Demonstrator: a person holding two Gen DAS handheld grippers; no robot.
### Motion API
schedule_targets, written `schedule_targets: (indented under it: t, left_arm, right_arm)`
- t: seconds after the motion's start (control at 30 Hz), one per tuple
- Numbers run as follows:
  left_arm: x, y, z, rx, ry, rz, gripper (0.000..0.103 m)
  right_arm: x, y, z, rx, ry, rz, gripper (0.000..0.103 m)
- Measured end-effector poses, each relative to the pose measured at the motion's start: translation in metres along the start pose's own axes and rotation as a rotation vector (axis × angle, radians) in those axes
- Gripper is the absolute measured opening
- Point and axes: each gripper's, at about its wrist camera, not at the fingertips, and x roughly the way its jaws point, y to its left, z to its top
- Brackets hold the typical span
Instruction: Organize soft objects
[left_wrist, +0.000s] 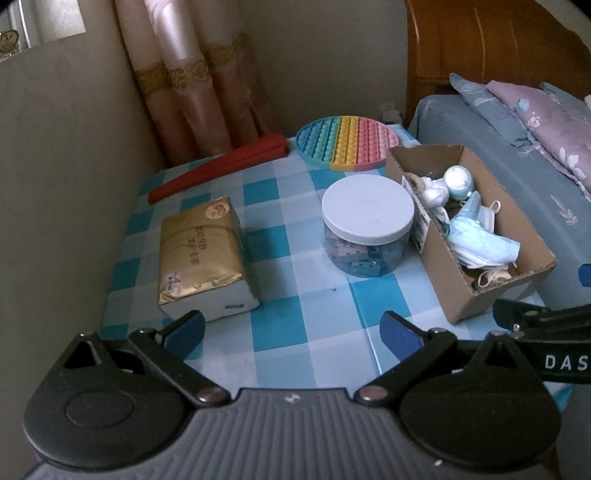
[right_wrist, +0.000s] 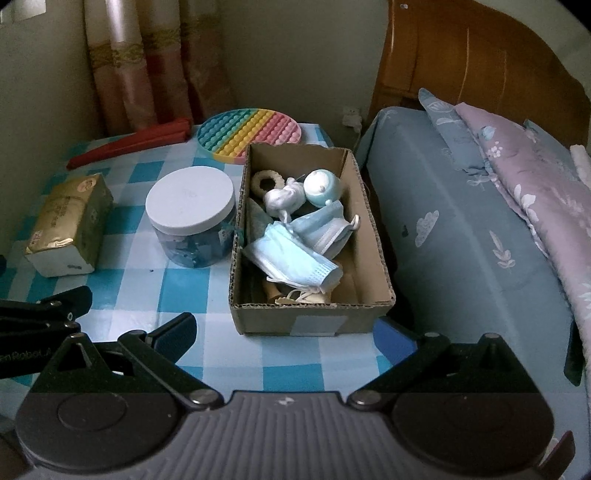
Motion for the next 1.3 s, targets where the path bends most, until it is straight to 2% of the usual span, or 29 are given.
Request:
schedule_targets:
  t: [1.3]
  left_arm:
    - [-0.008, 0.003, 0.004, -0.029, -0.014, -0.016, 0.101]
  right_arm:
    - [-0.011, 0.001, 0.002, 0.010, -0.025, 0.024, 0.103]
